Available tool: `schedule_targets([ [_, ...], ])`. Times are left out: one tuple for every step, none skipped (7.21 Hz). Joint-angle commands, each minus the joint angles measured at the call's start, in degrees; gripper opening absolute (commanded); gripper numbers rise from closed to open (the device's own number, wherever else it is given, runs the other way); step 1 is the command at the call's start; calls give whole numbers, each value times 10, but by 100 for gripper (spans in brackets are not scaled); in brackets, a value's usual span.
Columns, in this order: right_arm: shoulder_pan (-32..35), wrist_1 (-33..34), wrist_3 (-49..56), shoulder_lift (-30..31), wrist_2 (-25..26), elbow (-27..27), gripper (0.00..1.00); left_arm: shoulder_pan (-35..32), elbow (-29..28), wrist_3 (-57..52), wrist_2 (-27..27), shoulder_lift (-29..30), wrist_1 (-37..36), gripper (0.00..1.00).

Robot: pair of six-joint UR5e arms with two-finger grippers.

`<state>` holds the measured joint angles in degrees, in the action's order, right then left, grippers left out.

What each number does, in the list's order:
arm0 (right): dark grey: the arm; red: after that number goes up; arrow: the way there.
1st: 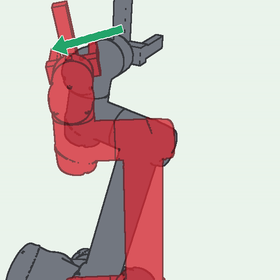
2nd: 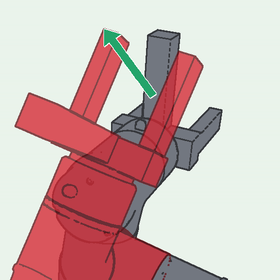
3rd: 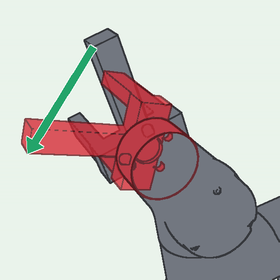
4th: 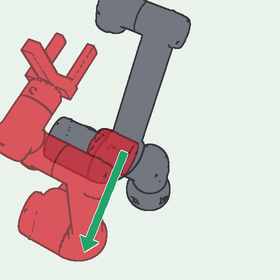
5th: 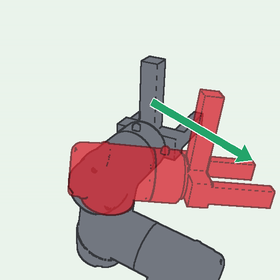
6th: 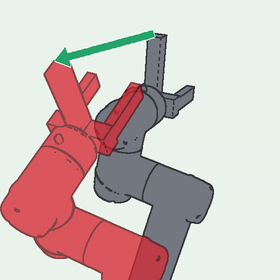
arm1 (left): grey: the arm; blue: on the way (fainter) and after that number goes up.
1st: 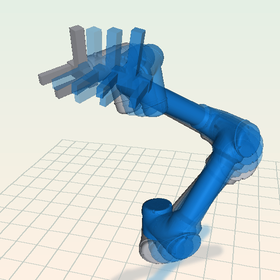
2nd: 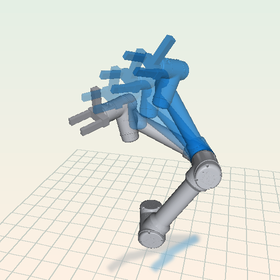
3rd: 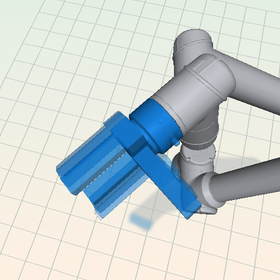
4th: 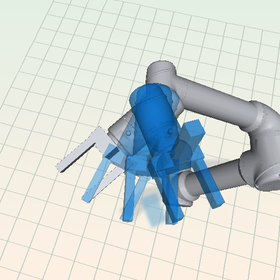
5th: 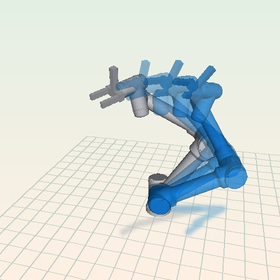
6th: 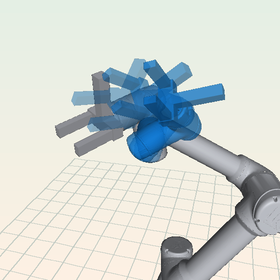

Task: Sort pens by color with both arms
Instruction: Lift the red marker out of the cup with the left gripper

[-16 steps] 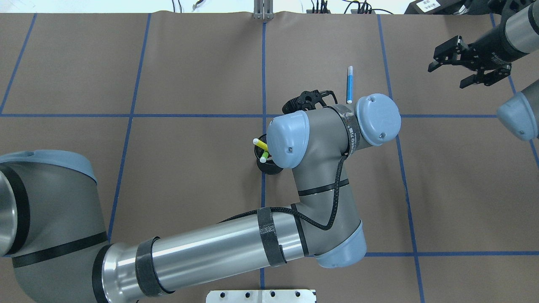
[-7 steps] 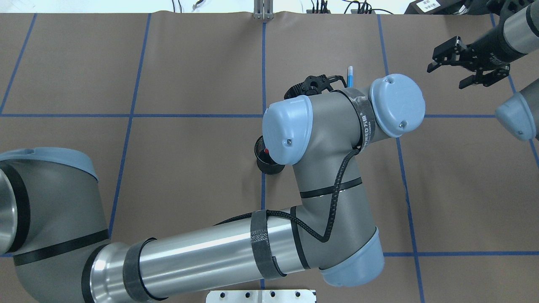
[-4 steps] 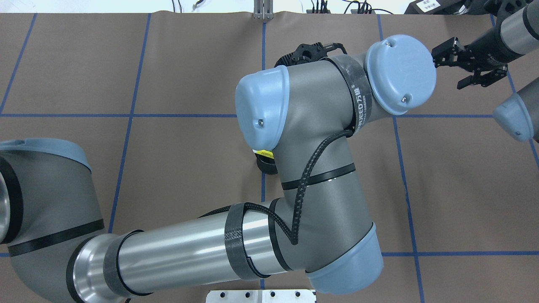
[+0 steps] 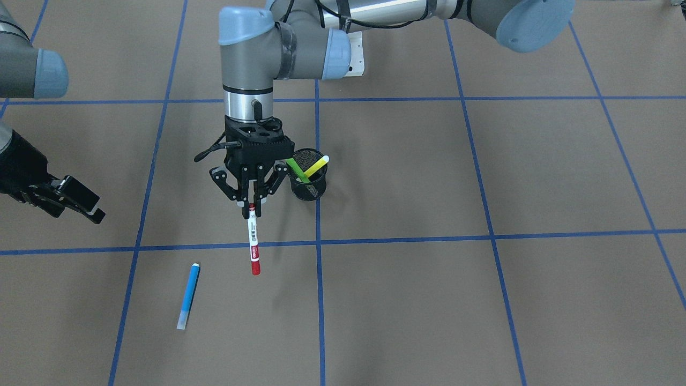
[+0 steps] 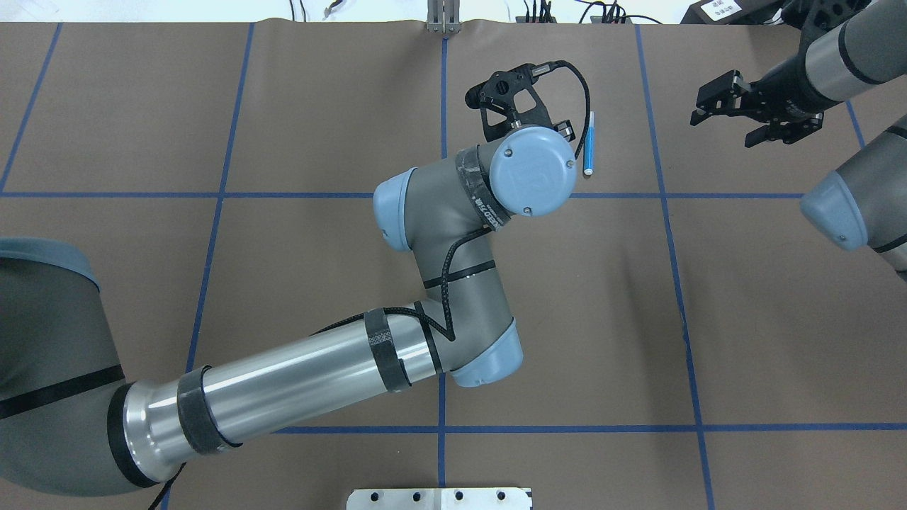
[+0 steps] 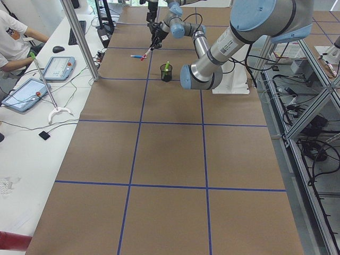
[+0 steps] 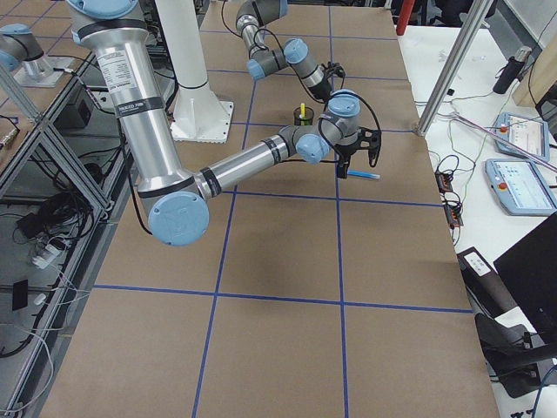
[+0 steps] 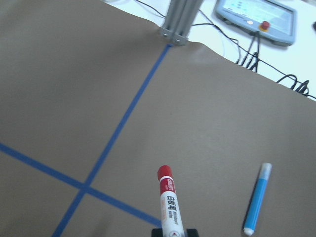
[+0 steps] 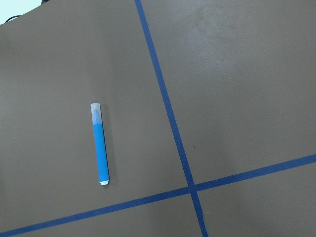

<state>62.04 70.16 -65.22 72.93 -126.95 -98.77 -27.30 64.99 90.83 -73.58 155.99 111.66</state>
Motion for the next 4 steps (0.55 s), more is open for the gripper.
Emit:
schedule_targets([
  [-4,-3,-2,-2,8,2,100,-11,-83,-56,32,0,105,0],
  [-4,-3,-3,-7,7,2,100,-11,-124,-68,42,4,137,0],
  [-4,-3,-3,-9,7,0,100,-11,-147,-70,49,14,143,0],
  [-4,-2,-3,-9,7,0,100,-11,-162,-70,60,27,146,0],
])
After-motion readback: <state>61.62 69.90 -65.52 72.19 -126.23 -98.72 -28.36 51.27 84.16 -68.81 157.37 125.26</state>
